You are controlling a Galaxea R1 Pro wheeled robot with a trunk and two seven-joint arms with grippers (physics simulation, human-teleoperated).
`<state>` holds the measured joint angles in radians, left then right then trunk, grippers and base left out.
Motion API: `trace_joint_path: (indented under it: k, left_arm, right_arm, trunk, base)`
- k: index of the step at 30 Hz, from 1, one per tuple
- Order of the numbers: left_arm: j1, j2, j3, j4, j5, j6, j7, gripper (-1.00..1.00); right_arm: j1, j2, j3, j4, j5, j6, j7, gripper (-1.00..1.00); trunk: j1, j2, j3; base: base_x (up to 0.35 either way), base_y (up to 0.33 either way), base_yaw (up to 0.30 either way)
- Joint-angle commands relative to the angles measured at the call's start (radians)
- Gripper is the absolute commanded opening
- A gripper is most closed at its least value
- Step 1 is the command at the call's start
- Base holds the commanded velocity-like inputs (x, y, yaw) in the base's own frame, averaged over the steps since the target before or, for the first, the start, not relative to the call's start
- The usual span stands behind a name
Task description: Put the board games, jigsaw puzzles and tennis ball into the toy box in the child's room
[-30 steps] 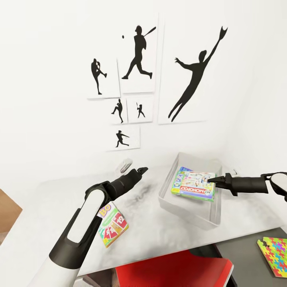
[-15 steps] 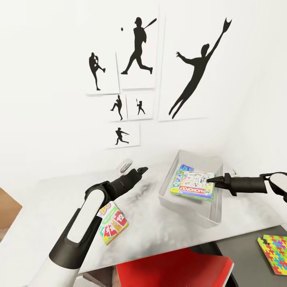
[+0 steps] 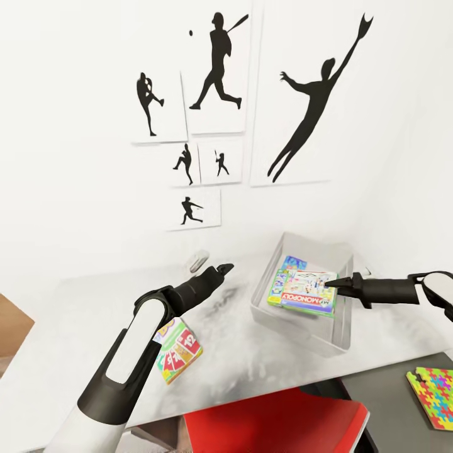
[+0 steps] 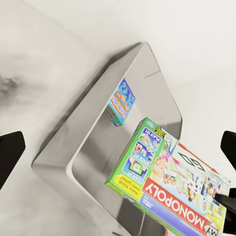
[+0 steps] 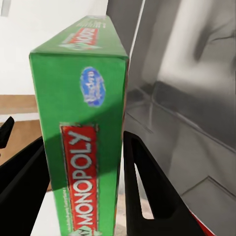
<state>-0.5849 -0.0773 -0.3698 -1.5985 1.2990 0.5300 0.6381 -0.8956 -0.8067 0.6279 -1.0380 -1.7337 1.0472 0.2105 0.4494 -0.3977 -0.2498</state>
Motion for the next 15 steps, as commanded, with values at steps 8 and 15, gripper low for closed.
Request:
trace_joint_path:
  k: [8, 15]
  left_arm:
    - [-0.001, -0.001, 0.000, -0.001, 0.009, 0.001, 0.009, 1.00]
    - [-0.001, 0.000, 0.000, -0.001, 0.009, 0.001, 0.009, 1.00]
  right_arm:
    - [-0.006, 0.007, 0.004, 0.014, 0.005, 0.000, 0.010, -1.00]
    - [-0.017, 0.010, 0.004, 0.018, 0.005, 0.000, 0.010, -1.00]
  trunk:
    - [0.001, -0.002, -0.015]
    - [0.001, -0.002, -0.025]
  base:
    - [0.000, 0.000, 0.000]
    - [0.000, 0.000, 0.000]
